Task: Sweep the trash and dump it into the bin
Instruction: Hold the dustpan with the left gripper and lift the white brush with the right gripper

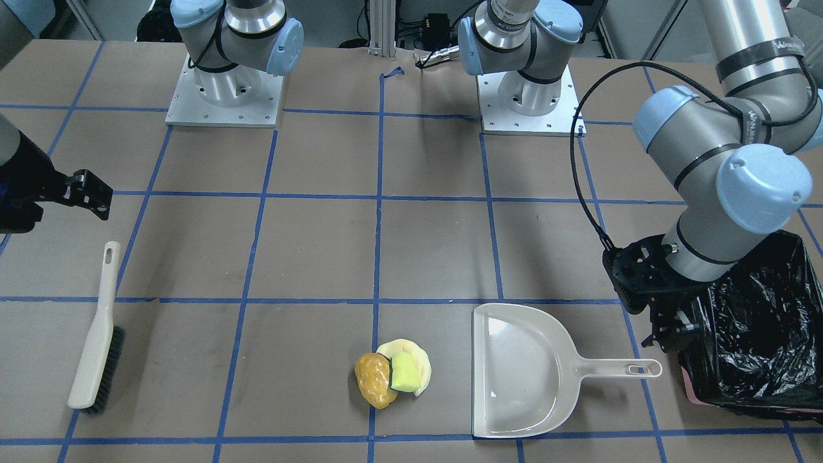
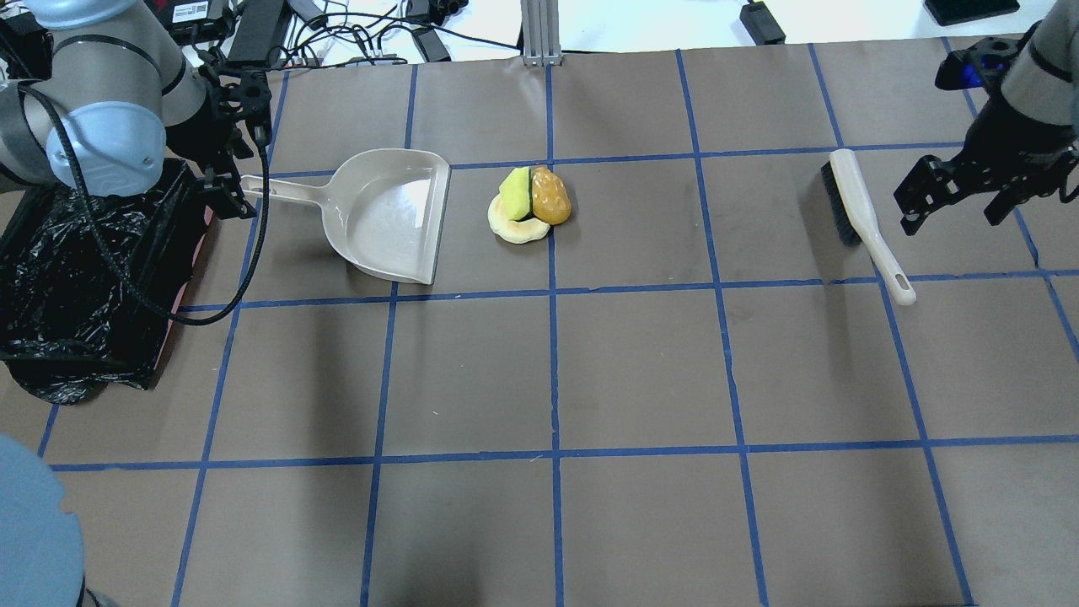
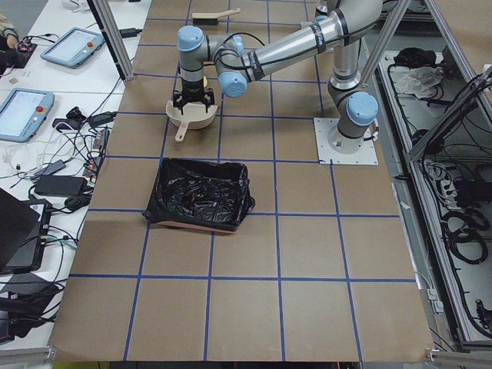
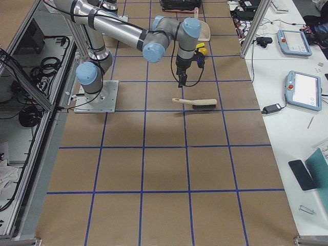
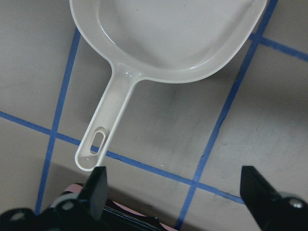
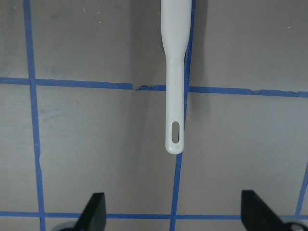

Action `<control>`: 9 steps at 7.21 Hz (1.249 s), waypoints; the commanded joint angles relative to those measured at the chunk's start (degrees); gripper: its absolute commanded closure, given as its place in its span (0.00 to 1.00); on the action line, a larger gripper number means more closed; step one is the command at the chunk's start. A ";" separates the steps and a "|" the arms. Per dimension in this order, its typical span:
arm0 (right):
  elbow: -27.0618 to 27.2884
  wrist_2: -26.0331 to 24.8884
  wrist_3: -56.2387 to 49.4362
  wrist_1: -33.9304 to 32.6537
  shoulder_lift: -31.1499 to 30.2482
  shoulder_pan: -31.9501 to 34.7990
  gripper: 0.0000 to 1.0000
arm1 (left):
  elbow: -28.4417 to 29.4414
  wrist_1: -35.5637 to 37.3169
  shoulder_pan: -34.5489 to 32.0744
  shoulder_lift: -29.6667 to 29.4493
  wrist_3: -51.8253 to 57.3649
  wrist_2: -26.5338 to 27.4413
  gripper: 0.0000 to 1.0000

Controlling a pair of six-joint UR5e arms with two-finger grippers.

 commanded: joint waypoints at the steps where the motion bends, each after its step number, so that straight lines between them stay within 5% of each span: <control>1: 5.53 -0.19 -1.78 -8.34 3.06 -0.04 0.00 | 3.50 0.96 0.29 -3.93 11.89 0.20 0.03; 4: 5.90 -0.37 -2.67 -15.13 9.65 -0.04 0.00 | 5.18 1.13 0.46 -7.98 11.39 -0.59 0.03; 9: 5.90 0.95 -4.61 -14.97 12.48 -4.34 0.01 | 7.39 1.04 2.22 -12.03 11.13 -3.40 0.05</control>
